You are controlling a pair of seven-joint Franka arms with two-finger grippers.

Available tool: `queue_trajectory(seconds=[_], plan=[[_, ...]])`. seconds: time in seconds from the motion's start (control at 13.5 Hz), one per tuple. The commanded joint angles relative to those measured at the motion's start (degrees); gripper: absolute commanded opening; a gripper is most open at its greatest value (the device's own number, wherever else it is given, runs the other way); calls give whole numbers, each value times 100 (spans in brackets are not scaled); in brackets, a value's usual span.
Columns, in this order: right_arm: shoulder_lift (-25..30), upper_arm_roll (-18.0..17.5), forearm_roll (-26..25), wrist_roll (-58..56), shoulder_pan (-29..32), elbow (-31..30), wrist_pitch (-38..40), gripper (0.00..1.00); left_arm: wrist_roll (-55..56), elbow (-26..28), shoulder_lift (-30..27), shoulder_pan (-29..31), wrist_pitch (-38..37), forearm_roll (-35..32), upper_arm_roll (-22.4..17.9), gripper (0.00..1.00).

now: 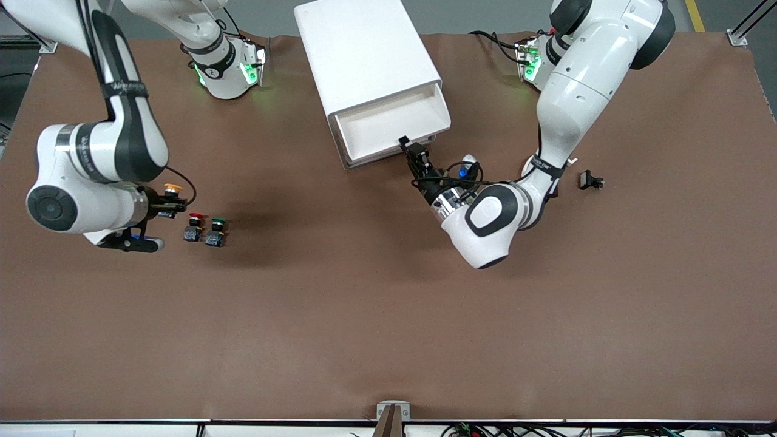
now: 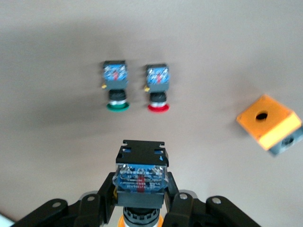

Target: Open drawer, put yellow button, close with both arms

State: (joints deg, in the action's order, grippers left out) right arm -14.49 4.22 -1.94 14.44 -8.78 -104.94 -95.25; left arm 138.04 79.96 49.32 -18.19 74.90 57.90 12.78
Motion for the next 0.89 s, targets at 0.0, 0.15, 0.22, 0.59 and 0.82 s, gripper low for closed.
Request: queue_trajectory(seconds=[0.0,0.15,0.22,0.59,0.82], plan=[[411,35,253,1258,-579,183,654,21,39,-252,86,140,191,73,-3,7],[403,35,877,2356,-870,683,1208,21,30,-322,86,228,280,73,-3,57],[412,44,1001,2831,-1106,816,1341,21,21,-340,86,237,289,73,-3,100],[342,44,1924,5870,-2389,1396,1290,22,-66,-1085,7,308,306,20,-415,100],[228,44,2030,7314,-3277,1564,642,21,-591,-1254,-220,395,280,-15,-836,100]])
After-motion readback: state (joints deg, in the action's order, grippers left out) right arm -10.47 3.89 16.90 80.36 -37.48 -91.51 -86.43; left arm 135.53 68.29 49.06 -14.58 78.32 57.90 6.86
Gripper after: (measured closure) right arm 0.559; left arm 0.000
